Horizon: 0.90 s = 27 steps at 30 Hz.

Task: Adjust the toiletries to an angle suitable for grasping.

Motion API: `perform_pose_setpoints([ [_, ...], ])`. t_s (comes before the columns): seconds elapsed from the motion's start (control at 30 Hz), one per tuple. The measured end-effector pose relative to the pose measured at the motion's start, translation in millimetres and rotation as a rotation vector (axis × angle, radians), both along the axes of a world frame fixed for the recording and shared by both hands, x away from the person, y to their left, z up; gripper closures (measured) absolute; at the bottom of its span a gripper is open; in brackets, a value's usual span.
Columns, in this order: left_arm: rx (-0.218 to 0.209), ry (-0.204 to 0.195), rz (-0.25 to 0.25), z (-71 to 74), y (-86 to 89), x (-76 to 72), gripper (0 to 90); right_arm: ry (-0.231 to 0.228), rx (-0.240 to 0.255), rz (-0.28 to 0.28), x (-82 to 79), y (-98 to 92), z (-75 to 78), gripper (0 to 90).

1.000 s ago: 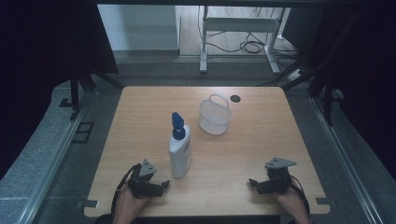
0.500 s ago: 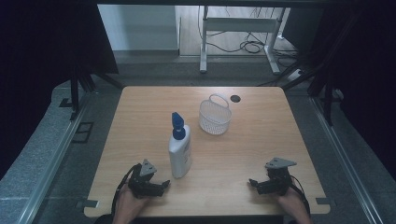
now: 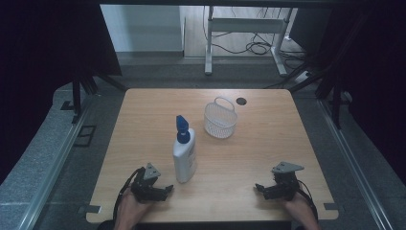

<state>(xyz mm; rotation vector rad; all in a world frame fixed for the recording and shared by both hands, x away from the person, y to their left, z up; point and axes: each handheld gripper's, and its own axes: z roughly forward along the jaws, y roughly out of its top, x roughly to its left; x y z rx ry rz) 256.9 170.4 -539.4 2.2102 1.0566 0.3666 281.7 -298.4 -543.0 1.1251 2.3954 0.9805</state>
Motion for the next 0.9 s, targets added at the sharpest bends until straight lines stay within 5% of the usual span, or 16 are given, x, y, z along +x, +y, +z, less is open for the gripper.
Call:
perform_pose_setpoints([
  [0.43, -0.009, -0.059, -0.001, 13.0, 1.1, -3.7, 34.4, 0.000, 0.000, 0.000, 0.0, 0.0, 0.0, 0.0],
  [0.9, -0.057, -0.046, 0.017, 24.9, 5.7, 3.7, 55.8, 0.000, 0.000, -0.002, 0.1, 0.3, 0.0, 0.0],
])
